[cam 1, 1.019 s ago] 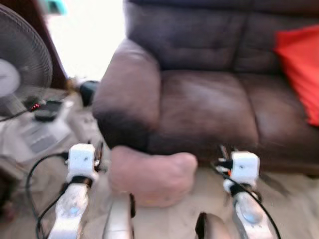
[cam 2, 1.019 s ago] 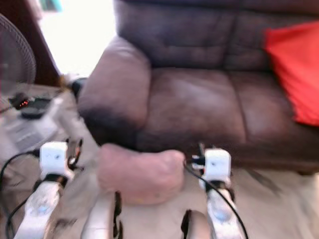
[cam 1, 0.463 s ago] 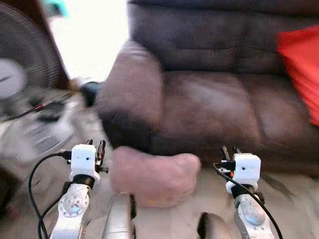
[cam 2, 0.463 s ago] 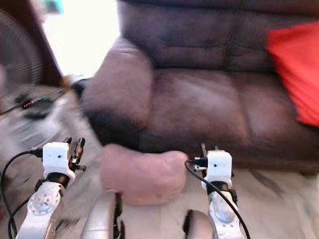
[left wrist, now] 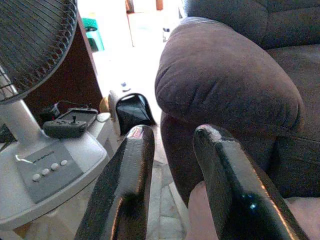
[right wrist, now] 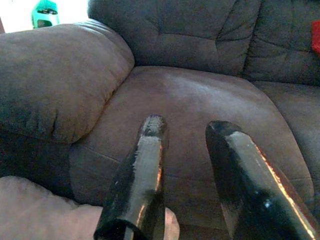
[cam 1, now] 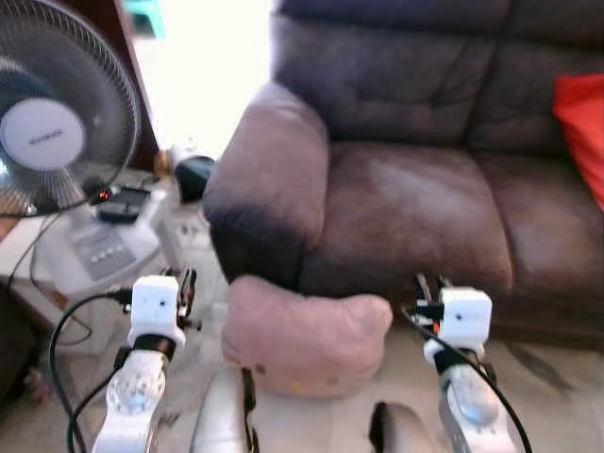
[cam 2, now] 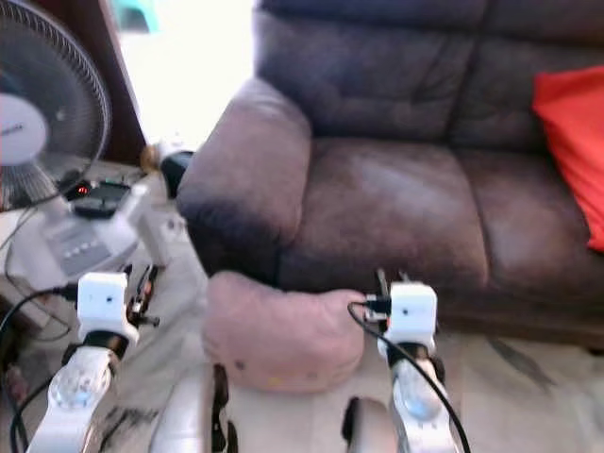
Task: Move the pillow to the sofa from floor
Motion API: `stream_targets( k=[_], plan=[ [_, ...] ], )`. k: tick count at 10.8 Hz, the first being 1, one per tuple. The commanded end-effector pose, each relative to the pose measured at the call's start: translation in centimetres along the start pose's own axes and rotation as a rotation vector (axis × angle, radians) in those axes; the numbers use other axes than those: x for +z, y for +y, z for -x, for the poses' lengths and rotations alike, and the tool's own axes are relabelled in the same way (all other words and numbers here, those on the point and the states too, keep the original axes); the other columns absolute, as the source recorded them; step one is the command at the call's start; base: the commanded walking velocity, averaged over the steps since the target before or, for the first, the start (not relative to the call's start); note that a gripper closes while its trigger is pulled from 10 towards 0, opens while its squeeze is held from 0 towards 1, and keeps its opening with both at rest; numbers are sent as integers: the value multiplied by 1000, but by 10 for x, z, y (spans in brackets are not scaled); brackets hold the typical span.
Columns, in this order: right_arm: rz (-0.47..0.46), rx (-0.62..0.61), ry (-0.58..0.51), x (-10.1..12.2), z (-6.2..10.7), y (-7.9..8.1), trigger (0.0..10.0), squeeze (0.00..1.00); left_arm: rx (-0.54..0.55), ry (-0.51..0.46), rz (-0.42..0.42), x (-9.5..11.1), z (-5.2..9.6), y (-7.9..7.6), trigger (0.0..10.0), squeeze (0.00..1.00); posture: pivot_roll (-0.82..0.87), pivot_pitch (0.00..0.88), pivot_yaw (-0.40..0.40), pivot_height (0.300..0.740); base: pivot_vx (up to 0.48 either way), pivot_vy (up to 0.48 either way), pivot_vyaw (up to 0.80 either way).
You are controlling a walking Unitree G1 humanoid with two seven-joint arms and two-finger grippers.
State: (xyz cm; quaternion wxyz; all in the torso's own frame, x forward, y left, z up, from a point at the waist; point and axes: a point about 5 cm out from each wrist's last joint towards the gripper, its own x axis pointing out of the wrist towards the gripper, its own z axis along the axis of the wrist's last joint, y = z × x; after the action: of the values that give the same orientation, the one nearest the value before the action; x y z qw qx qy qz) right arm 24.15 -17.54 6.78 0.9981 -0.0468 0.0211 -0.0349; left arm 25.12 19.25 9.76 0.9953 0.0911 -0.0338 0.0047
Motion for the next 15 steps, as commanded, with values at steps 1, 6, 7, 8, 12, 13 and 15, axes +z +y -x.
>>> stream_targets(
  k=[1, 6, 7, 8, 12, 13, 15],
  plan=[
    [-4, -18, 8, -1, -1, -3, 10000, 0, -9, 10, -14, -1, 1, 0, 10000, 0, 82, 65, -36, 600, 0, 0, 0],
    [-10, -23, 4, -1, -2, -4, 10000, 0, -9, 17, -14, -2, 1, 0, 10000, 0, 85, 67, -38, 575, 0, 0, 0],
    [-16, -24, 7, -1, -2, -4, 10000, 0, -8, 17, -14, -2, 1, 0, 10000, 0, 86, 68, -38, 575, 0, 0, 0],
    [-24, -21, 7, -1, -2, -3, 10000, 0, -8, 16, -14, -1, 1, 0, 10000, 0, 85, 68, -37, 565, 0, 0, 0],
    [-24, -6, -9, 1, -2, -1, 10000, 0, -11, 17, -13, -2, 1, 0, 10000, 0, 87, 69, -37, 506, 0, 0, 0],
    [-15, 4, -3, 0, -2, -1, 10000, 0, -11, 17, -13, -2, 1, 0, 10000, 0, 86, 68, -37, 506, 0, 0, 0],
    [-20, 5, -3, 0, -2, 0, 10000, 0, -13, 17, -10, -1, 0, 0, 10000, 0, 86, 66, -35, 506, 0, 0, 0]
  ],
)
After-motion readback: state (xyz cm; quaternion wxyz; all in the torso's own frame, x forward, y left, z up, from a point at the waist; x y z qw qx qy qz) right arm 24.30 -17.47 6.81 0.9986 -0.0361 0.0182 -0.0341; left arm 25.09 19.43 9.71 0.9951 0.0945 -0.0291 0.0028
